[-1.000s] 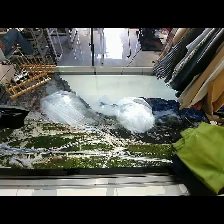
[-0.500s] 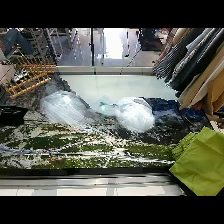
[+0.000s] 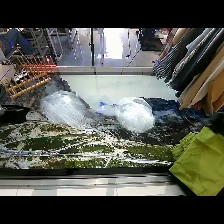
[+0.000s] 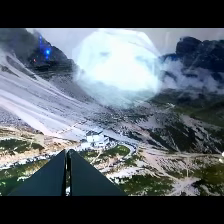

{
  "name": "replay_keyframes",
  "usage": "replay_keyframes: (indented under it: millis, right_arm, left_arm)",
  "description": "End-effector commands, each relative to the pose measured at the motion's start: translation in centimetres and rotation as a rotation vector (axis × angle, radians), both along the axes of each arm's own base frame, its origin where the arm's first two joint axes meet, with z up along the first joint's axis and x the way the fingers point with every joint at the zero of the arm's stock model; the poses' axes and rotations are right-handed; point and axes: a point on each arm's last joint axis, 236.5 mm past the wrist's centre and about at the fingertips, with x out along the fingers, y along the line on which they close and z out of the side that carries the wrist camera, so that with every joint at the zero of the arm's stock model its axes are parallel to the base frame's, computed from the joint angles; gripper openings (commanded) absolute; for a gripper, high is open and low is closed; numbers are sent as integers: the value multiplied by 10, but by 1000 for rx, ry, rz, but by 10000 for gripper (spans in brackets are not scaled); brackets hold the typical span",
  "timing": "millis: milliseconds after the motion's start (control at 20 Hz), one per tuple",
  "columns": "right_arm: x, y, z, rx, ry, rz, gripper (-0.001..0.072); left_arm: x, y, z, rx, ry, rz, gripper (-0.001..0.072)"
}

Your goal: Fold the clothes and pants, and hang the long-sleeved shirts on hangers.

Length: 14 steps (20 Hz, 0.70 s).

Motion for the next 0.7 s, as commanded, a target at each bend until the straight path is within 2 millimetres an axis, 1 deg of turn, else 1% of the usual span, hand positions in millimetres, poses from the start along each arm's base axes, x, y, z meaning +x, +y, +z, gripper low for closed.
replay_keyframes:
  millis: [0,50,100,150,250,350,450,650]
  right_arm:
    - [35,96,-22,-122,-29,261,23]
    - [46,110,-19,-168,-70,290,23]
    - [57,121,-14,-211,-122,300,23]
    - [68,126,-5,-258,-185,295,23]
    - [86,127,16,-316,-298,256,24]
    - [94,124,27,-321,-347,221,24]
    - [97,121,32,-327,-366,206,24]
    - [97,121,32,-328,-368,204,24]
  left_arm:
    - [14,7,5,-3,-44,32,20]
    - [20,10,11,-3,-76,48,20]
    - [21,11,13,-3,-84,52,20]
    - [21,11,13,-3,-84,52,20]
    - [21,11,13,-3,-85,51,20]
    - [21,11,14,-3,-86,52,20]
    - [21,11,14,-3,-86,52,20]
    - [21,11,14,-3,-86,52,20]
